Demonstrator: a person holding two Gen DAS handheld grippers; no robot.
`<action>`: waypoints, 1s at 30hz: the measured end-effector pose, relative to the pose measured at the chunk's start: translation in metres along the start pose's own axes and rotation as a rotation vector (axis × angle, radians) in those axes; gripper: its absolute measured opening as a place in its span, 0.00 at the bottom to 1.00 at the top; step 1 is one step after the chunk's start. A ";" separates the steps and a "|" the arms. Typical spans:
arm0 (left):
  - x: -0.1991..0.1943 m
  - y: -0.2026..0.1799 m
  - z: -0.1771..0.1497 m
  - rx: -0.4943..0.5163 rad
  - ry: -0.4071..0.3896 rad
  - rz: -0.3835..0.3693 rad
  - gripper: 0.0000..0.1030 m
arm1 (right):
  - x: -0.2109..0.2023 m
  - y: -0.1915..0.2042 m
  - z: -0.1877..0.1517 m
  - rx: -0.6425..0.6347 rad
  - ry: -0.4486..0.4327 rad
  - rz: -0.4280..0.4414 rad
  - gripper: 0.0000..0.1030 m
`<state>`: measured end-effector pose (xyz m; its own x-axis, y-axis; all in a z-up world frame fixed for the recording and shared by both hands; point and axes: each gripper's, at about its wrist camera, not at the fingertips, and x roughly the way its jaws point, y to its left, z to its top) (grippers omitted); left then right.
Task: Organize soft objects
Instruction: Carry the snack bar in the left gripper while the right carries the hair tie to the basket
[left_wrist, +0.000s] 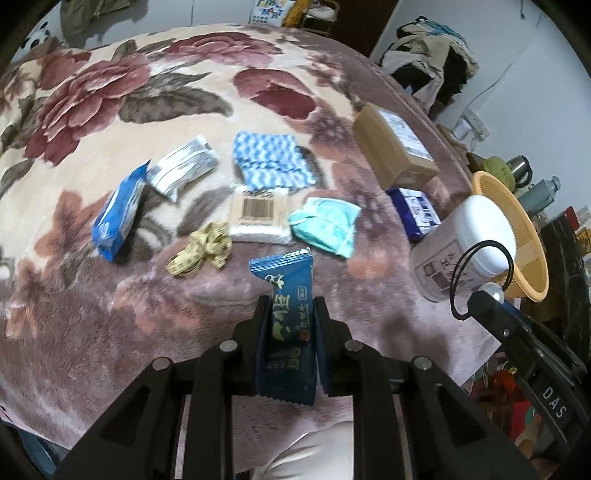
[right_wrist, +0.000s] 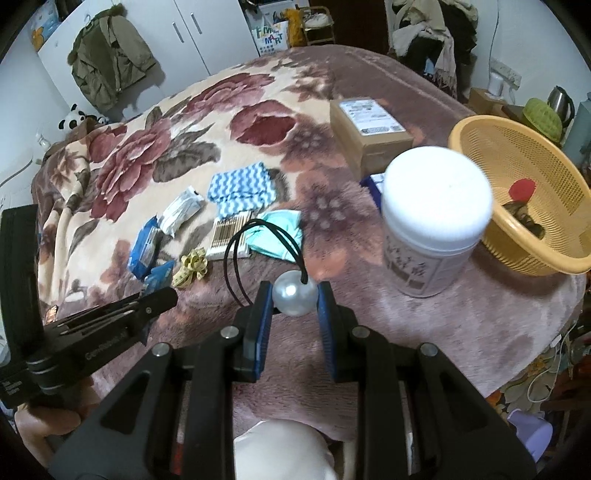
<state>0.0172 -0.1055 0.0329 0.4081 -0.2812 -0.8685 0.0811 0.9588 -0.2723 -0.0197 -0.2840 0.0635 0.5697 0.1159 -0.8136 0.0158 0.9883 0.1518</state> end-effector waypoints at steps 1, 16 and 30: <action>-0.001 -0.004 0.001 0.007 -0.003 -0.004 0.20 | -0.002 -0.002 0.001 0.002 -0.004 -0.002 0.24; -0.018 -0.065 0.020 0.101 -0.056 -0.043 0.20 | -0.038 -0.032 0.018 0.034 -0.085 -0.027 0.24; -0.024 -0.135 0.041 0.192 -0.085 -0.094 0.20 | -0.063 -0.076 0.034 0.074 -0.146 -0.062 0.24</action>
<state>0.0335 -0.2270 0.1072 0.4649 -0.3726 -0.8032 0.2908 0.9211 -0.2590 -0.0290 -0.3700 0.1222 0.6790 0.0339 -0.7333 0.1119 0.9825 0.1491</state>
